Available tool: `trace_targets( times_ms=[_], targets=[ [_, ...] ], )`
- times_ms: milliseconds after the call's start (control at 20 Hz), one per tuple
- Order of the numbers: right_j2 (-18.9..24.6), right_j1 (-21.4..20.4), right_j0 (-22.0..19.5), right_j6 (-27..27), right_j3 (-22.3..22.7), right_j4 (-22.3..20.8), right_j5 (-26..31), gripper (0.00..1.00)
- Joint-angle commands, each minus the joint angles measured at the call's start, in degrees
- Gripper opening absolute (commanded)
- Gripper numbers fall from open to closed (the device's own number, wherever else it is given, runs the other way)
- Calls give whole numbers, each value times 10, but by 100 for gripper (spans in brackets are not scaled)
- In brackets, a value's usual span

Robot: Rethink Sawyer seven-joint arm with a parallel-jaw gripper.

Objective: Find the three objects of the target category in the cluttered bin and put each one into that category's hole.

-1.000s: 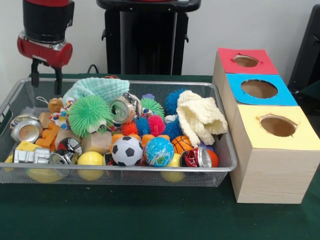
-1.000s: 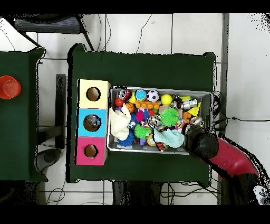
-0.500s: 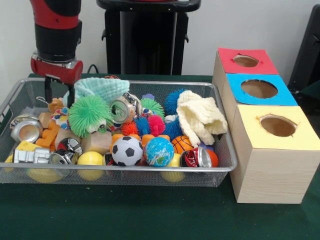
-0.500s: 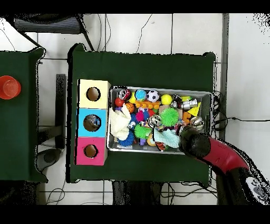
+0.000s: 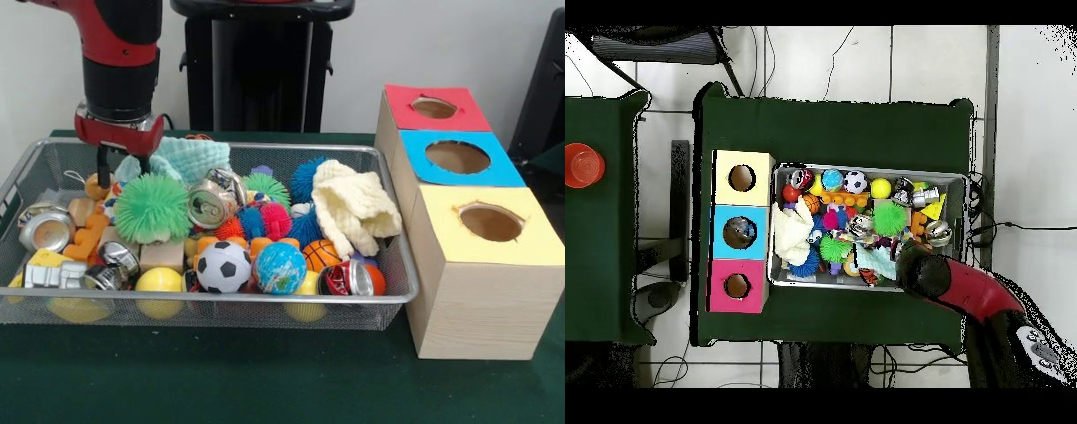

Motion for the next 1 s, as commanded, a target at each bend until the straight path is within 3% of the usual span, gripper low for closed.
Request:
trace_targets(
  times_ms=[50, 300, 550, 900, 1000],
  targets=[
    [1, 31, 9, 35, -48, -36, -11, 100],
    [-21, 31, 25, 56, -48, -40, -20, 100],
    [-44, 6, 41, 76, -17, -37, -33, 100],
    [-52, -47, 51, 64, 8, -26, 5, 100],
    [-54, -43, 53, 64, 3, -23, 12, 100]
  ],
)
